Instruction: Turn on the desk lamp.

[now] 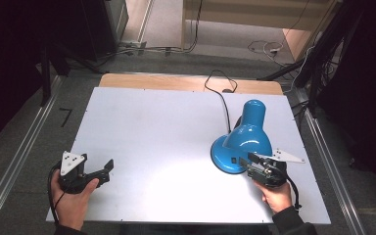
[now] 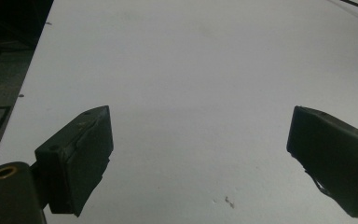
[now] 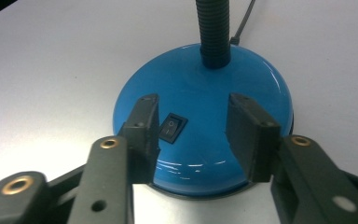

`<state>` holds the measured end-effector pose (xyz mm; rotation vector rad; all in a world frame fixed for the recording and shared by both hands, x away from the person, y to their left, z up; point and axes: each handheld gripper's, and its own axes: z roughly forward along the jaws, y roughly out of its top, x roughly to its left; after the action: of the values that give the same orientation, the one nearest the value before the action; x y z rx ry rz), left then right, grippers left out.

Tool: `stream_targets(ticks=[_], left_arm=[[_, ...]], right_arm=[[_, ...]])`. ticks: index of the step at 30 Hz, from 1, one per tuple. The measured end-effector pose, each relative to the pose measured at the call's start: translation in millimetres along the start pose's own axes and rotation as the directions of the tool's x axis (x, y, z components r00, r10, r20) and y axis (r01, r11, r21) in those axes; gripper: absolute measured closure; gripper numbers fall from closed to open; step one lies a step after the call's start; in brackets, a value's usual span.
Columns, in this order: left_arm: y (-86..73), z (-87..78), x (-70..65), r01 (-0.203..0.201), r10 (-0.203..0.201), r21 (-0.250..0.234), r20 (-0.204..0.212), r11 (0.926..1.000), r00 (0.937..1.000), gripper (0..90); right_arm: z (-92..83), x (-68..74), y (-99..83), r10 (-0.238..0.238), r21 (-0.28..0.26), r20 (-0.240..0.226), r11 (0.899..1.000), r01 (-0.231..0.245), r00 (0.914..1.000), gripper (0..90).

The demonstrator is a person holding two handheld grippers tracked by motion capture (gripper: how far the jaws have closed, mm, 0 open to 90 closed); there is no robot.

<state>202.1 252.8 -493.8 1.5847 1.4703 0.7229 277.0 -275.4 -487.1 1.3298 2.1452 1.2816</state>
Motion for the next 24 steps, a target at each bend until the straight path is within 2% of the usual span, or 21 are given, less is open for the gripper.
stream_targets(ticks=[5, 13, 24], left_arm=[[0.0, 0.3, 0.0, 0.002, -0.002, 0.002, -0.002, 1.0, 1.0, 7.3], [0.2, 0.9, -0.4, 0.001, -0.001, 0.003, 0.001, 1.0, 1.0, 7.3], [0.3, 2.3, -1.0, -0.002, 0.002, 0.009, 0.004, 1.0, 1.0, 7.3]], right_arm=[[-3.0, -0.7, -0.5, -0.012, 0.013, -0.006, 1.0, 0.012, 0.9999, 40.6], [-14.8, -6.1, -2.8, 0.007, 0.005, 0.0, 1.0, -0.007, 1.0, 37.0], [-19.7, -9.4, -4.3, 0.016, 0.01, 0.01, 1.0, -0.016, 0.9998, 32.2]])
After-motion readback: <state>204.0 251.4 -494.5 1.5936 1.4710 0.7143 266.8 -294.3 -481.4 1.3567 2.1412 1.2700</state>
